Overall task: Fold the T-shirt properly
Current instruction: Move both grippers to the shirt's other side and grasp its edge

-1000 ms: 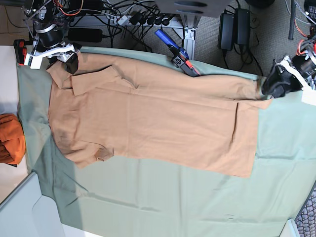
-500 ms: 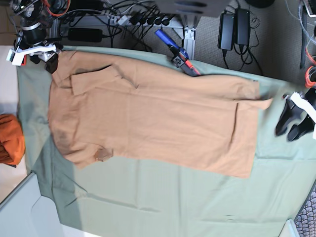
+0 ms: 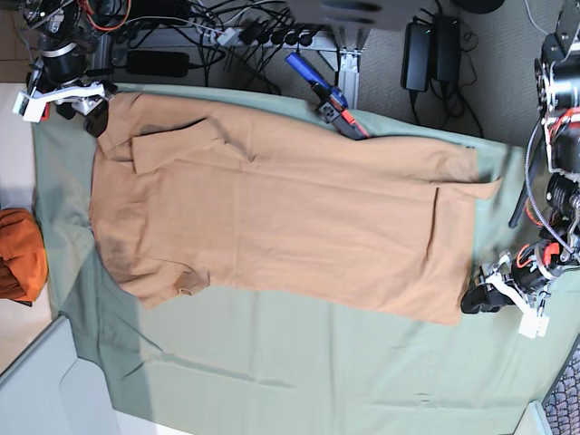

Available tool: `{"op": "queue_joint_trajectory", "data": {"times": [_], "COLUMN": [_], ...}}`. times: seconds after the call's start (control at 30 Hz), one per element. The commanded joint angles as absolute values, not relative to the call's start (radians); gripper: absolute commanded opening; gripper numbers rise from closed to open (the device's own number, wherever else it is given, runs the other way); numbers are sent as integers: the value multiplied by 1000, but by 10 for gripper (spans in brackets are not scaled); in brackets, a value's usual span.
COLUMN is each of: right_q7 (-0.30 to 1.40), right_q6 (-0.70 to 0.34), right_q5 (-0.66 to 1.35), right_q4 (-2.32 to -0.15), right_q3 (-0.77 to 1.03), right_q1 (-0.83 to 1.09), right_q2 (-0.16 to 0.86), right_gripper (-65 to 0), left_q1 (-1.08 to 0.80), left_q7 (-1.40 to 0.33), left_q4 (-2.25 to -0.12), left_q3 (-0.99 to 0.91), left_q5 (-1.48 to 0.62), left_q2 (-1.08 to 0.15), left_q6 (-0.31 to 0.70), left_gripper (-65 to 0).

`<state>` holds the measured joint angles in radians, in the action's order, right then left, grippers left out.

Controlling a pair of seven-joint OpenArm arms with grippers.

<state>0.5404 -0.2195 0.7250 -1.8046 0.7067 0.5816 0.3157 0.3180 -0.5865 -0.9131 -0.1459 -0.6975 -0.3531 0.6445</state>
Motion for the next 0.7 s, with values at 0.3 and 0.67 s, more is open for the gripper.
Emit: {"op": "queue_joint_trajectory", "data": {"times": [0.3, 0.67], "right_q7": [520, 516], "right_q6": [-303, -303], "right_q5": [733, 726], "right_q4": [-1822, -1822], "right_q3": [717, 717], "right_q1": [544, 442], "right_q2": [332, 356], "right_gripper": [-225, -224], "left_q1": [346, 346], "left_q7": [-607, -642], "left_q4": [-915, -915], "left_q3": [-67, -67], "left_q5": [-735, -817], "left_q2": [-308, -286], "left_q6": [670, 698], "left_gripper": [-293, -534]}}
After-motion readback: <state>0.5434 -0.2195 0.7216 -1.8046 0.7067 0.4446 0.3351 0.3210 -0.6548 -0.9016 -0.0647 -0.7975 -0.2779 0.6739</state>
